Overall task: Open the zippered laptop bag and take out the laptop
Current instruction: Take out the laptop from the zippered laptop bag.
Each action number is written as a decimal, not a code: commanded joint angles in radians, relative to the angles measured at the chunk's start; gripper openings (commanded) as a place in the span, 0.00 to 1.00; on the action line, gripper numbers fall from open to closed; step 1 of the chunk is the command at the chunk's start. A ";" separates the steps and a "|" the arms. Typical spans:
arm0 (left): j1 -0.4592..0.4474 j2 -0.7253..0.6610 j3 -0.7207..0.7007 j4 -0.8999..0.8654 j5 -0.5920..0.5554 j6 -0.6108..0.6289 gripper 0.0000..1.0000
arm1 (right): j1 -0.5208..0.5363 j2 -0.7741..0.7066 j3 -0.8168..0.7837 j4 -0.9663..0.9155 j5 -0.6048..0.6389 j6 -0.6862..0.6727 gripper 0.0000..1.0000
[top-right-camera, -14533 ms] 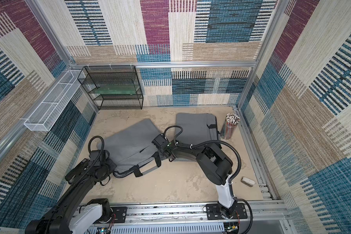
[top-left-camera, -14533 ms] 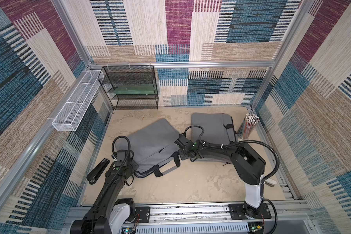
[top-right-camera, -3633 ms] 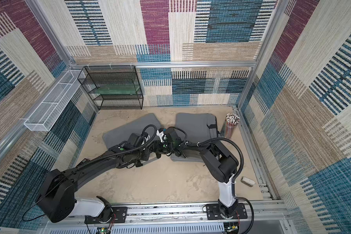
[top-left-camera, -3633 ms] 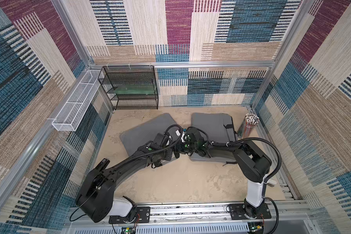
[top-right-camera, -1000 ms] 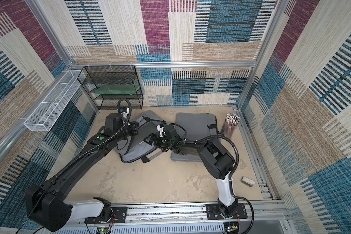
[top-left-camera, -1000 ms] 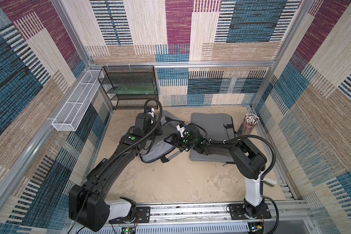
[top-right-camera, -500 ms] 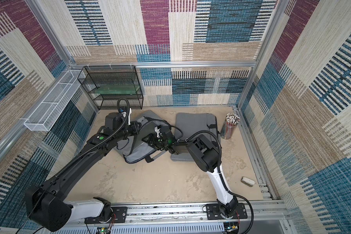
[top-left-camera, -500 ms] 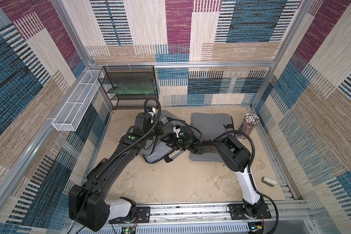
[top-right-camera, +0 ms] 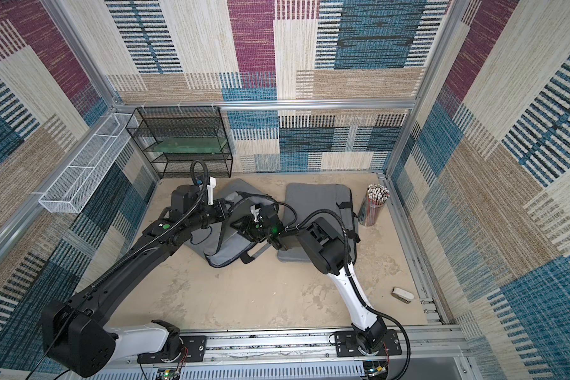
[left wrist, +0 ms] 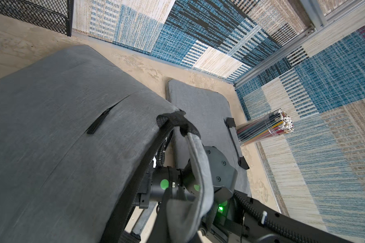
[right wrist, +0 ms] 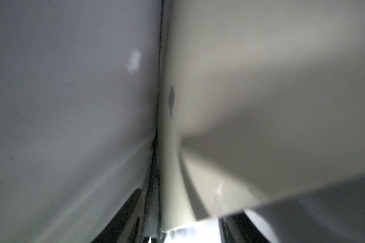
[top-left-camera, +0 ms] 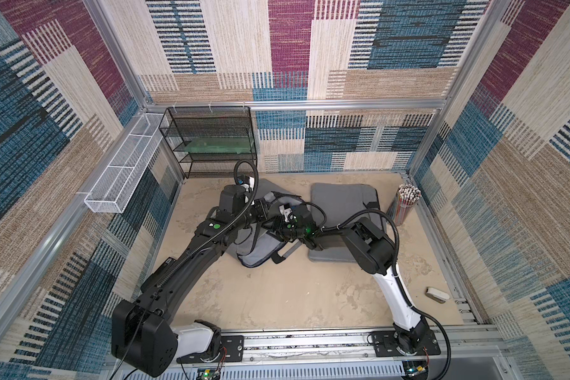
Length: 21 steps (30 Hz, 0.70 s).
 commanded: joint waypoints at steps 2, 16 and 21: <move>0.001 -0.018 -0.021 0.143 0.070 -0.063 0.00 | 0.000 0.015 0.017 0.039 -0.015 0.013 0.61; 0.000 -0.014 -0.078 0.224 0.152 -0.151 0.00 | 0.005 0.083 0.098 0.065 -0.003 0.073 0.49; 0.000 0.004 -0.084 0.244 0.175 -0.169 0.00 | 0.012 0.106 0.135 0.059 -0.001 0.080 0.45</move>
